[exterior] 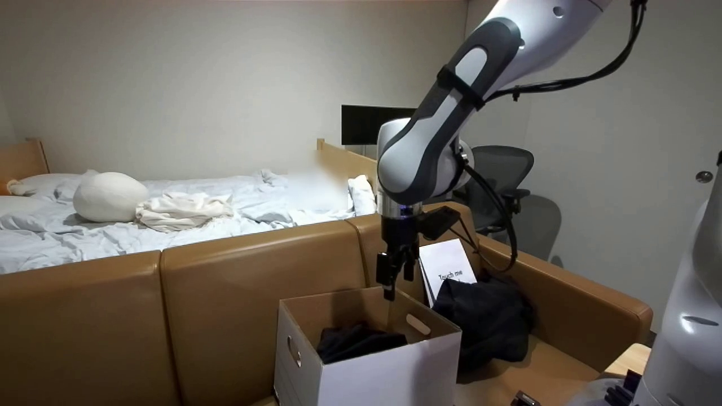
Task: Remove the hoodie from the box and put it on the couch
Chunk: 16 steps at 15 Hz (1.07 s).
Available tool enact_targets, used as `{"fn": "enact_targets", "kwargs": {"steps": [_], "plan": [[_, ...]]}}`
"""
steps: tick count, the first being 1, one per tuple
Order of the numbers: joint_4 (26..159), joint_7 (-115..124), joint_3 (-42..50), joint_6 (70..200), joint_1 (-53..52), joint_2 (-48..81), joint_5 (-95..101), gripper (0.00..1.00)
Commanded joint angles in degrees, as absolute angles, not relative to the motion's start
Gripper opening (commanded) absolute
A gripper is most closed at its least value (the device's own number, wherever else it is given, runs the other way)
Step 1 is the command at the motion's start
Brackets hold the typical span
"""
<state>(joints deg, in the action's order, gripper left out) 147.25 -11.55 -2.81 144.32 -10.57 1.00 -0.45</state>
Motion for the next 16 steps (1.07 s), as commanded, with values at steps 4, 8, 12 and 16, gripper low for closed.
{"fn": "enact_targets", "kwargs": {"steps": [4,8,12,16], "plan": [[146.2,-9.4,-4.2,145.9,-8.6,4.4,0.0,1.0],[145.0,-1.1,-2.2,154.5,-7.6,12.5,8.1,1.0],[140.3,6.7,-0.1,169.4,-8.6,22.0,7.1,1.0],[137.8,6.0,-1.2,171.9,-8.5,24.4,3.1,1.0]]}}
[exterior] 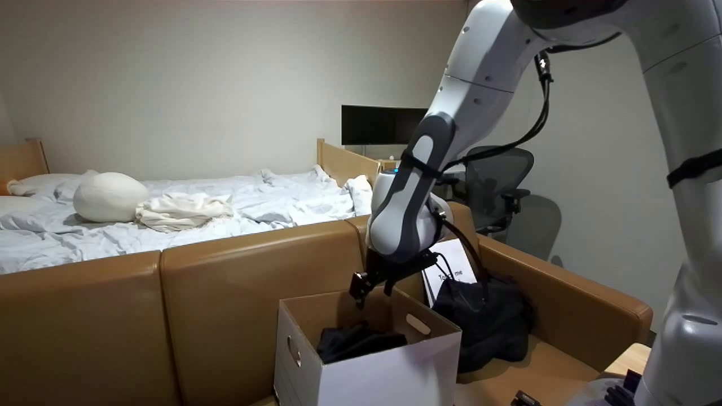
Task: Remove the hoodie from the box and put it on the couch
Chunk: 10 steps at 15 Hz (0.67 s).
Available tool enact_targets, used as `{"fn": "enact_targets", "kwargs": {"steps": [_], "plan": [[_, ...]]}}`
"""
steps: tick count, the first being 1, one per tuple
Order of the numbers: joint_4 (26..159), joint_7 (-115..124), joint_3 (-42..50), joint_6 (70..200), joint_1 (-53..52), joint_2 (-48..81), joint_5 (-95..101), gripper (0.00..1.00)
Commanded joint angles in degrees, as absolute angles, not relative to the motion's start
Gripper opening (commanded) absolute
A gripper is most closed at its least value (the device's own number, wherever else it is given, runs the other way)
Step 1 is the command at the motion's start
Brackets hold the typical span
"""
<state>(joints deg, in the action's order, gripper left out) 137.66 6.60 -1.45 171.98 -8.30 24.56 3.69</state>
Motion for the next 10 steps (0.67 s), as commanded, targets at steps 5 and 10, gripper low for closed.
{"fn": "enact_targets", "kwargs": {"steps": [5,10], "plan": [[136.0,5.9,-1.3,171.8,-8.7,26.1,2.6,1.0],[134.5,5.4,-4.0,176.8,-7.7,33.1,1.2,1.0]]}}
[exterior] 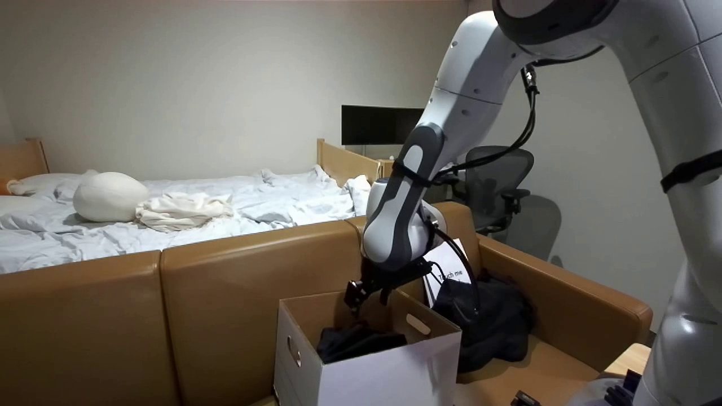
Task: Remove the hoodie from the box and put it on the couch
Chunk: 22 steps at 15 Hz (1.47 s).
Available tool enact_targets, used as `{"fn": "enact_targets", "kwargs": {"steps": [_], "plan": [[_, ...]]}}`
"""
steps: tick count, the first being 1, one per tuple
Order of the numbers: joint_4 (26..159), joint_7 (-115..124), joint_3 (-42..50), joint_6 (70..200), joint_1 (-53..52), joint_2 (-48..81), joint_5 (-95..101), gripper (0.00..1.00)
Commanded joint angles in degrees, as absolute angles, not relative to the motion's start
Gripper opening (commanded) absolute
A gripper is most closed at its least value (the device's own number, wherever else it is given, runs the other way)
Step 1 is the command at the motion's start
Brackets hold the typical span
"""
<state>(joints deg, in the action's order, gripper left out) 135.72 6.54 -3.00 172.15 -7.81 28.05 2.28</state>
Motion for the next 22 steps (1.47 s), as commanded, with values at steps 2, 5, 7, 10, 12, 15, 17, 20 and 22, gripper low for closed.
{"fn": "enact_targets", "kwargs": {"steps": [2,5,7,10,12,15,17,20,22], "plan": [[133.5,6.1,-1.0,181.5,-11.4,36.5,2.7,1.0],[131.4,5.0,10.2,188.8,-23.3,41.4,3.9,1.0],[129.3,2.6,14.6,192.4,-28.5,45.3,2.8,1.0],[126.6,3.1,4.0,191.5,-18.9,46.7,3.2,1.0],[125.5,2.6,1.1,190.7,-16.5,47.9,3.7,1.0],[124.7,-0.1,-0.3,189.3,-14.1,49.0,4.7,1.0],[124.7,-2.0,3.0,189.5,-16.5,49.4,4.8,1.0],[124.8,-5.7,12.2,190.4,-24.6,50.1,4.8,1.0],[125.0,-7.3,17.1,191.8,-29.3,51.4,4.8,1.0]]}}
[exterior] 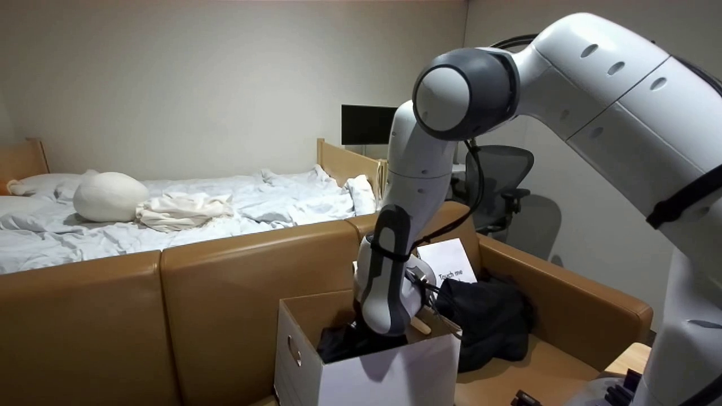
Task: Remove the hoodie from the box and put it on the couch
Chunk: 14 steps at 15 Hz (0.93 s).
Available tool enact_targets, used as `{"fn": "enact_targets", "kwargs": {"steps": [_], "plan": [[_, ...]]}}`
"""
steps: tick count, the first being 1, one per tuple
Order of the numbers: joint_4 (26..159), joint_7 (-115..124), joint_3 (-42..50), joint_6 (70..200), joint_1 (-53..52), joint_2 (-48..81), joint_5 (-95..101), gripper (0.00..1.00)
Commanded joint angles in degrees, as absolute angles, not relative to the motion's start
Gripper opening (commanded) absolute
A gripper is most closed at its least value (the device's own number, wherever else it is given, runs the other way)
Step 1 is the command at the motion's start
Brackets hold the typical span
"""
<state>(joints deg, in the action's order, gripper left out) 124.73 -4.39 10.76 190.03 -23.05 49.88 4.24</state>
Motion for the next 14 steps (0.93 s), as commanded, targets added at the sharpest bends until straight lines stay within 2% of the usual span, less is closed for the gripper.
{"fn": "enact_targets", "kwargs": {"steps": [1,5,6,8,14], "plan": [[125.2,-7.7,18.3,192.5,-30.6,52.1,4.7,1.0],[126.2,-7.2,11.6,191.7,-25.5,52.6,5.6,1.0],[126.4,-6.8,11.1,192.4,-25.4,53.3,5.2,0.75],[126.4,-6.5,10.9,193.7,-25.5,54.4,4.5,0.67],[125.4,-7.0,16.5,199.4,-31.0,56.7,1.0,0.26]]}}
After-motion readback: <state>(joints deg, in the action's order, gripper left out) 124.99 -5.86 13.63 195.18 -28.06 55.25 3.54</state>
